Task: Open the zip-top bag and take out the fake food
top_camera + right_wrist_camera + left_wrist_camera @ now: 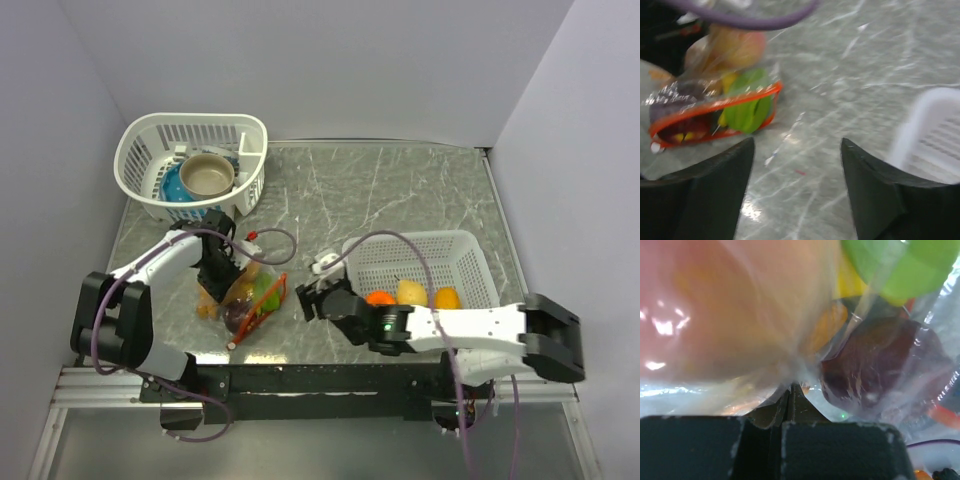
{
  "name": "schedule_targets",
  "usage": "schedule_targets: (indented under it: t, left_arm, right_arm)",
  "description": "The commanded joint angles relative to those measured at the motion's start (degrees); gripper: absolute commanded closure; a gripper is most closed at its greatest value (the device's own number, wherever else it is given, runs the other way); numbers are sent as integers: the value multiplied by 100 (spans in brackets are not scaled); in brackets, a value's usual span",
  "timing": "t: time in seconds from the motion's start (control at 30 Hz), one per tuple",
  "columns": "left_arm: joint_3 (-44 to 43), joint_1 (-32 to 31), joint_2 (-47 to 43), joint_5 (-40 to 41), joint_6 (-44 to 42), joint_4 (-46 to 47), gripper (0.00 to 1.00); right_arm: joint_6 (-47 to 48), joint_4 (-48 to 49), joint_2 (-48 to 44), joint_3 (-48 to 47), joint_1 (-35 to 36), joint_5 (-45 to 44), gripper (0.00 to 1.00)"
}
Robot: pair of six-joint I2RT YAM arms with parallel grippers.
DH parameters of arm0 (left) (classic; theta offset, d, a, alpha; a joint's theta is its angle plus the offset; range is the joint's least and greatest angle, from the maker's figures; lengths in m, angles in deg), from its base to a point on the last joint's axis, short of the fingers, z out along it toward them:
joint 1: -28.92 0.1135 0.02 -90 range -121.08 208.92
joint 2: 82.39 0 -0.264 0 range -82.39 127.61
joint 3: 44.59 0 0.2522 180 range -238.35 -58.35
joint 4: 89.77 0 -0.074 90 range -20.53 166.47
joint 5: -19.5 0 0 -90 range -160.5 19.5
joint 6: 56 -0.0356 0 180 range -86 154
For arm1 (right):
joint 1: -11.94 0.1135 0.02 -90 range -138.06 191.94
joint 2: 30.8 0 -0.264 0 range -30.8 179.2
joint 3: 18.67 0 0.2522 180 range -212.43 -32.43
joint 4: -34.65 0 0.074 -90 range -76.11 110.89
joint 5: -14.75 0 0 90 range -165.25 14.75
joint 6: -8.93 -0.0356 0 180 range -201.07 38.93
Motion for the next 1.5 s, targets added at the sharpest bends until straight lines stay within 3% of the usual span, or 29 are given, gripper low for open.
schedule_targets:
  t: [0.0, 0.1, 0.23, 0.4, 1.03, 1.27, 1.4, 1.47]
  left_arm:
    - [85, -90, 245, 245, 139, 416, 99]
    - [85, -266, 324, 271, 245, 469, 99]
    - [112, -433, 316, 245, 368, 469, 99]
    - [147, -486, 246, 183, 377, 407, 99]
    - [112, -495, 87, 236, 236, 214, 99]
    - [103, -495, -1, 341, 192, 152, 99]
    - [85, -495, 26, 376, 201, 161, 99]
    - [59, -504, 17, 376, 210, 152, 99]
  right_arm:
    - [24, 835, 1048, -392, 117, 731, 33]
    - [67, 1230, 1577, -586, 144, 1241, 36]
    - [173, 1530, 2149, -867, 153, 1752, 24]
    - [313, 1566, 2755, -1324, 135, 1533, 14]
    - [-108, 1180, 3776, -2018, -708, 1901, 18]
    - [-301, 1161, 3935, -1808, -709, 2183, 27]
    - [-407, 1074, 3777, -1580, -700, 2227, 41]
    - [-407, 1004, 3628, -1413, -691, 2244, 44]
